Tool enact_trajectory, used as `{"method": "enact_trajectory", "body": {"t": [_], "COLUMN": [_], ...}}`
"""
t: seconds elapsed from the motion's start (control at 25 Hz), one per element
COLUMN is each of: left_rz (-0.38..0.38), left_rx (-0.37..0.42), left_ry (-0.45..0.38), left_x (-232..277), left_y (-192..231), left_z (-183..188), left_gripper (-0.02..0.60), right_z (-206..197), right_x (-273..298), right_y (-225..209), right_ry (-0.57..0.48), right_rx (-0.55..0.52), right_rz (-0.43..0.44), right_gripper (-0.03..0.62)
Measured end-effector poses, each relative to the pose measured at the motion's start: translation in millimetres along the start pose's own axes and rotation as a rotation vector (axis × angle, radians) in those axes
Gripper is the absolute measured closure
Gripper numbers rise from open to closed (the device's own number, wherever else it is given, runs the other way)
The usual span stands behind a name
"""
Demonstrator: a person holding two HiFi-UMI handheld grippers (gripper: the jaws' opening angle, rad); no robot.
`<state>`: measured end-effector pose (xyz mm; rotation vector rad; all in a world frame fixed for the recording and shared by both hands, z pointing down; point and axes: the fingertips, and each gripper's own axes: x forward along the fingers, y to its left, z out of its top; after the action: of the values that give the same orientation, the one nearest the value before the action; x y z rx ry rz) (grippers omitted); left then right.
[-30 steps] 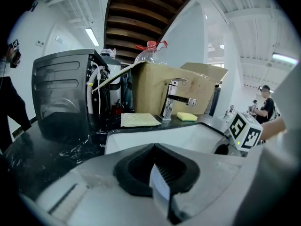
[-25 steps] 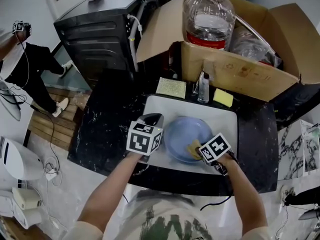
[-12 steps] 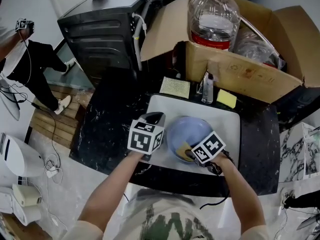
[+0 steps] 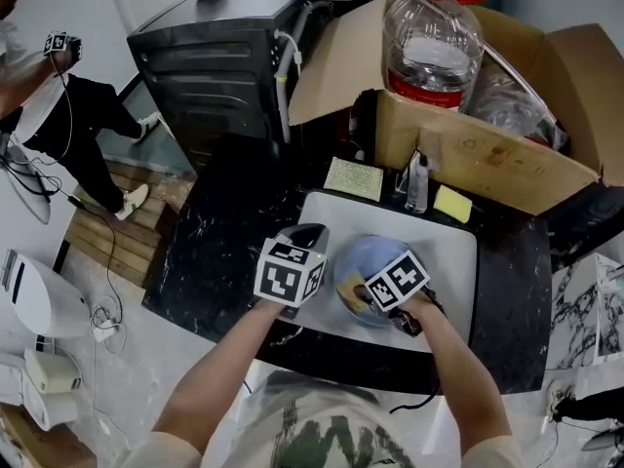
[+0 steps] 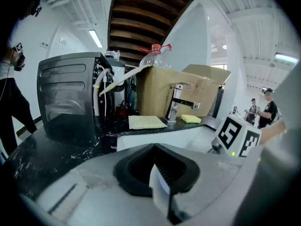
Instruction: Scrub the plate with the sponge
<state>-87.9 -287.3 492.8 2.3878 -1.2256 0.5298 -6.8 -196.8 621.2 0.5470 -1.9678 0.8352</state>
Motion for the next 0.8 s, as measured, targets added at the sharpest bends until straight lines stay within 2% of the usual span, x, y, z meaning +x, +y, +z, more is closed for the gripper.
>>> {"method": "enact_trajectory", "body": {"t": [0.48,0.8], "left_rz": [0.014,-0.007], "left_rx": [0.007,0.011], "left_ry": [-0.006,0.0], "left_x": [-2,6], "left_y": [8,0], "left_z": [2,2], "left_gripper": [0.581,0.581], "right_z": [23,25], "right_x": [13,-19], "right_y": [-39,-69], "right_ry": [-0.114,-0.195], "right_rx": [0.096,0.166], "right_rz": [-0.118,-0.174], "right_gripper": [0.514,0.514]}}
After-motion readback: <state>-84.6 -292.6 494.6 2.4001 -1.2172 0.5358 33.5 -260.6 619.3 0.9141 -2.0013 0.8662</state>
